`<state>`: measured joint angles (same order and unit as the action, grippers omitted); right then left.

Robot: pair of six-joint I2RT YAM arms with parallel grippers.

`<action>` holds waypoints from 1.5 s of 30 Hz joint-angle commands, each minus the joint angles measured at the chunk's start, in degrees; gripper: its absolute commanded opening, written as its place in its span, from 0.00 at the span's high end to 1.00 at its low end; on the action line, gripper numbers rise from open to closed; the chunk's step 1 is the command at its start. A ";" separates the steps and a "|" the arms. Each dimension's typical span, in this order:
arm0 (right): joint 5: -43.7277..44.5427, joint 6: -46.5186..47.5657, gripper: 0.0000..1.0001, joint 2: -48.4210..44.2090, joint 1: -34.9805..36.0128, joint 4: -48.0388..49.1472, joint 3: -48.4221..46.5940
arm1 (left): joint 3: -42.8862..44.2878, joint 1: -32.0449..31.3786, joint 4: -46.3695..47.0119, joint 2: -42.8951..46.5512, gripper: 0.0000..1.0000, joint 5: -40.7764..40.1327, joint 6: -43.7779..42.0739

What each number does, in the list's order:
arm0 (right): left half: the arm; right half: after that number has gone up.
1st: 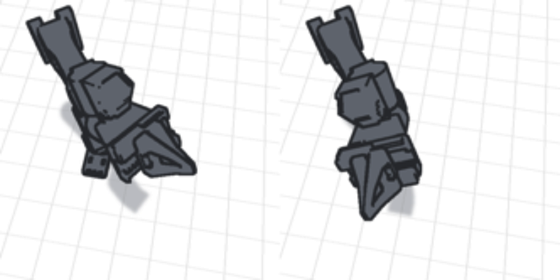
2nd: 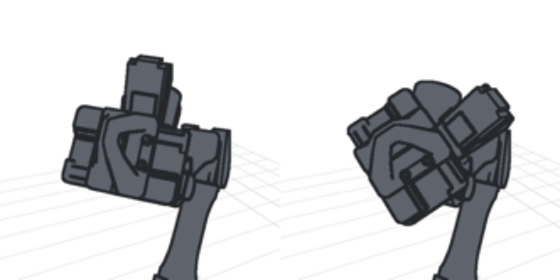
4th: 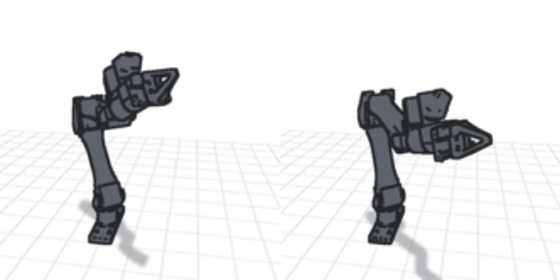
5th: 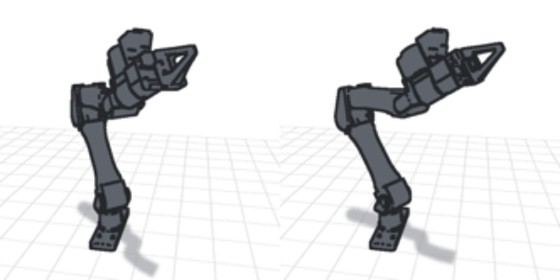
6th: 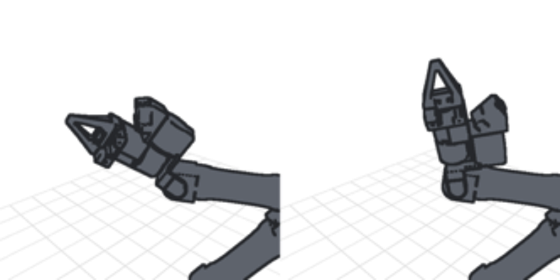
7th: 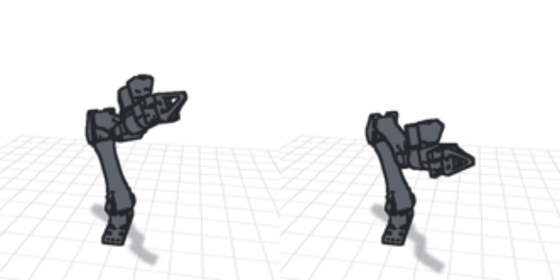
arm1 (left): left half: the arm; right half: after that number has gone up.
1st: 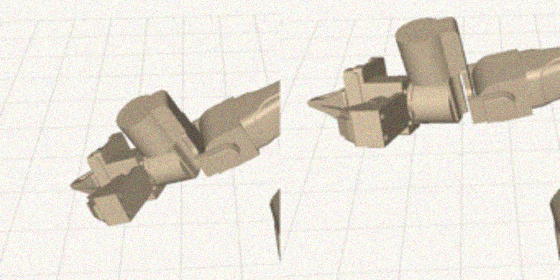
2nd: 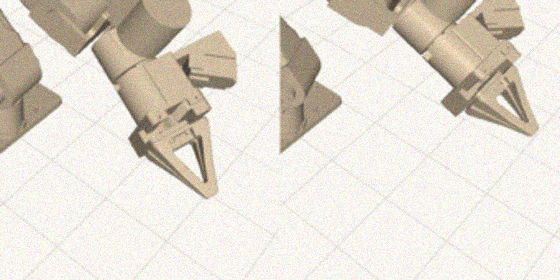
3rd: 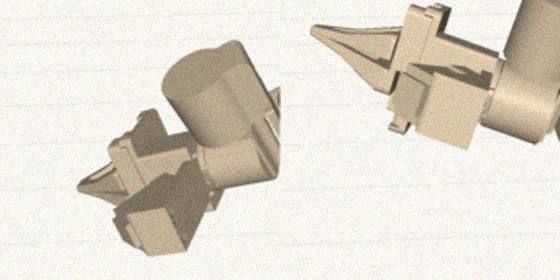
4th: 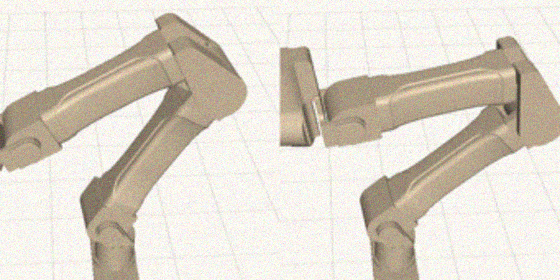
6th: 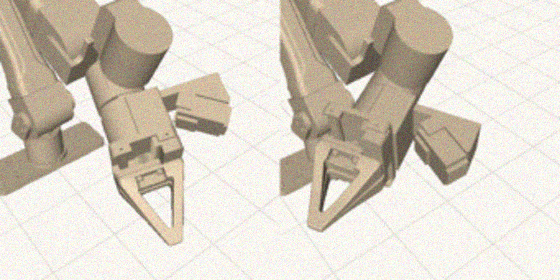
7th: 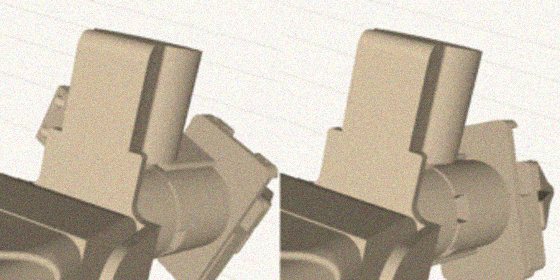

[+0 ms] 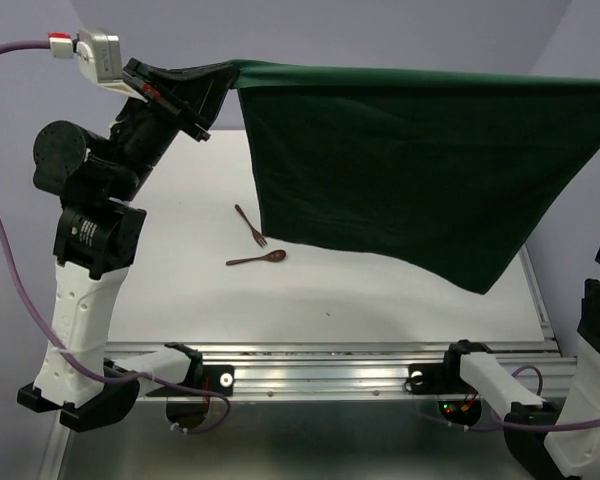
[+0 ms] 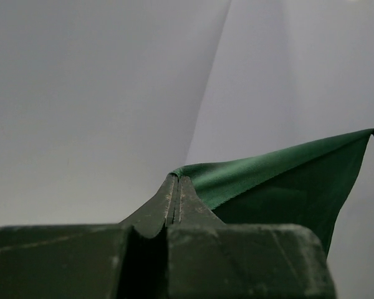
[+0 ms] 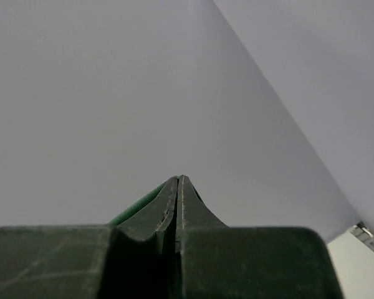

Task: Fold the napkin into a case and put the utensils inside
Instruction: Flatten out the crumpled napkin at the center of the board, then fold and flatten the napkin at the center of the board.

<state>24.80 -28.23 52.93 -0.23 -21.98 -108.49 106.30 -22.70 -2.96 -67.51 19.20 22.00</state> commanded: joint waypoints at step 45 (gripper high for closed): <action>-11.34 -0.69 0.99 52.12 -6.54 14.42 19.61 | 6.47 5.21 -7.05 -56.34 1.00 4.70 1.47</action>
<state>15.86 -27.53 112.12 -5.37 -8.51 -91.92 111.26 -17.52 -7.57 -127.68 22.44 25.71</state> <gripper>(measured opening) 0.014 0.019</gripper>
